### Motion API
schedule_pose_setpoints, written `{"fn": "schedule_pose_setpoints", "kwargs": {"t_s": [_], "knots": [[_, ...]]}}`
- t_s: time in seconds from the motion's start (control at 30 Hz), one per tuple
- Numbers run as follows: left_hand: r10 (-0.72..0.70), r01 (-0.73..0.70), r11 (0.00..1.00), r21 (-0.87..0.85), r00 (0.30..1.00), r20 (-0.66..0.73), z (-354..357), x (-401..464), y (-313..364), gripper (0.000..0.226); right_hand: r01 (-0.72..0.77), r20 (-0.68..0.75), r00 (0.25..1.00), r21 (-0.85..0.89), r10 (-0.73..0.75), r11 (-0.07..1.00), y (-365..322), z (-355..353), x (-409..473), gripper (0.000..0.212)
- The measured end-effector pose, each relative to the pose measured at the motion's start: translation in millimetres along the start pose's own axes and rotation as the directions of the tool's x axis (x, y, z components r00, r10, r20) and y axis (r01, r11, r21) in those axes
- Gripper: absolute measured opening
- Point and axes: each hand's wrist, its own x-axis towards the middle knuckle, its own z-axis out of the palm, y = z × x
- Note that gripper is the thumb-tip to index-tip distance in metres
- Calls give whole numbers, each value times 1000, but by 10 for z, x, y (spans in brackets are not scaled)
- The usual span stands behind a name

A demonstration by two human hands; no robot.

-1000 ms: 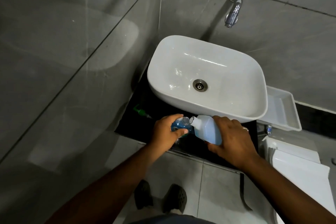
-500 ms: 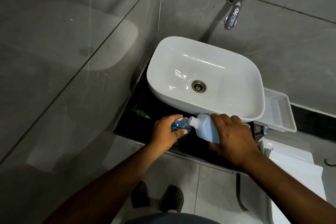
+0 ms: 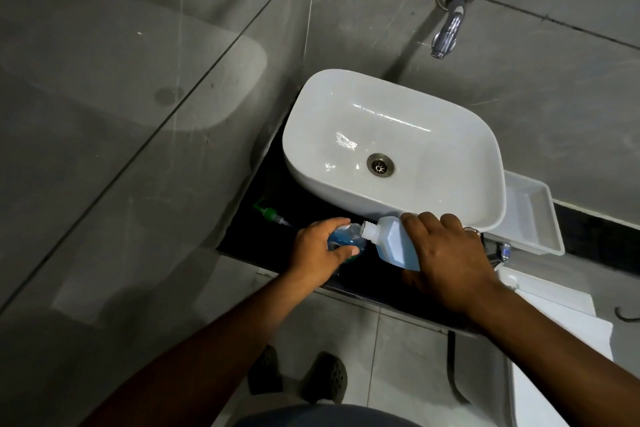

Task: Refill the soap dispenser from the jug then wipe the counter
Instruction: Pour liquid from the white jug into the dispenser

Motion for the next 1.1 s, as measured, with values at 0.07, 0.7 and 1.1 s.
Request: {"fn": "schedule_pose_setpoints", "kwargs": {"t_s": [0.07,0.7,1.1], "knots": [[-4,4,1000,2,1000,0,0,0,-1,54,4,7,1000,-19,-3,1000,-3,-19,3,83],[-12,12,999,40,1000,8,-17,-5,31,55,44,77,996,-79,-38,996,1,-112,45,83],[-9,9,999,41,1000,3,-20,-19,44,54,58,89,995,-91,-50,994,-19,-185,47,81]]}}
